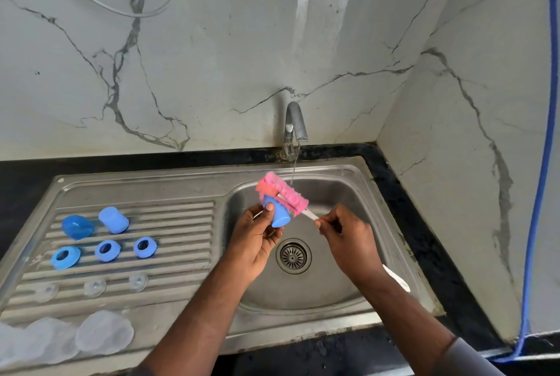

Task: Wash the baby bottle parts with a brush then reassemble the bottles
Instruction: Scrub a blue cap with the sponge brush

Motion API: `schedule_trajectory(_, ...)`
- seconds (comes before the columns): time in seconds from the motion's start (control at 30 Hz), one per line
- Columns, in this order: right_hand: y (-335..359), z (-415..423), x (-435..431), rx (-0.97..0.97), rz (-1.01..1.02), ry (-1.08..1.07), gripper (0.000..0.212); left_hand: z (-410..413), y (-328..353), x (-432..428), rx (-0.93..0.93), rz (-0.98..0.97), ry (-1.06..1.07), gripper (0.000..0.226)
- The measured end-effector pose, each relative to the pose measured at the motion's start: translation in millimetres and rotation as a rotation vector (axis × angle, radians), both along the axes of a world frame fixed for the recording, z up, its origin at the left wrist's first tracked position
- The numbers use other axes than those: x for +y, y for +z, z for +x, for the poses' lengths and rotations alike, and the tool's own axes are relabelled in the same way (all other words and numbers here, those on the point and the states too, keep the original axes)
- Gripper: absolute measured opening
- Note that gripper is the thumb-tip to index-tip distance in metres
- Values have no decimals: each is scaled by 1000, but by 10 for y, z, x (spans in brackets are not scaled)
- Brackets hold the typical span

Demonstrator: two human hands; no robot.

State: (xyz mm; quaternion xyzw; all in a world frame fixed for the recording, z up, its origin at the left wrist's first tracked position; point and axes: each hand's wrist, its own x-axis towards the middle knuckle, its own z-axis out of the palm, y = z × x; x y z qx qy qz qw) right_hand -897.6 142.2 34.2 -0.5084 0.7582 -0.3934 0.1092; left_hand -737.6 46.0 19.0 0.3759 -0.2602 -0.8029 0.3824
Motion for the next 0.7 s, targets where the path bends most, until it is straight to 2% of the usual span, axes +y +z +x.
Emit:
schedule_trajectory(0.1,-6,-24,-7,-5,-11,2,23,-9,6,16,0,-12,-15,10)
schedule_trajectory(0.2,-21,-7,20,-28,-18,29,24,-18,24,27,18,-29,-28,23)
schedule_trajectory(0.3,-39,-58,13,-67,-2,-25,22,-34,-3,24,91,37,-16,21)
schedule_trajectory(0.4,-51,-22,63,-87,1,11,21,-69,13,16,177,88,-13,21)
schedule_trajectory(0.53,-70,-82,119,-86,-15,8,21,-194,45,55,129,25,13,20)
schedule_trajectory(0.7,-100,-173,136,-86,-7,4,20,-305,70,75,141,50,63,25)
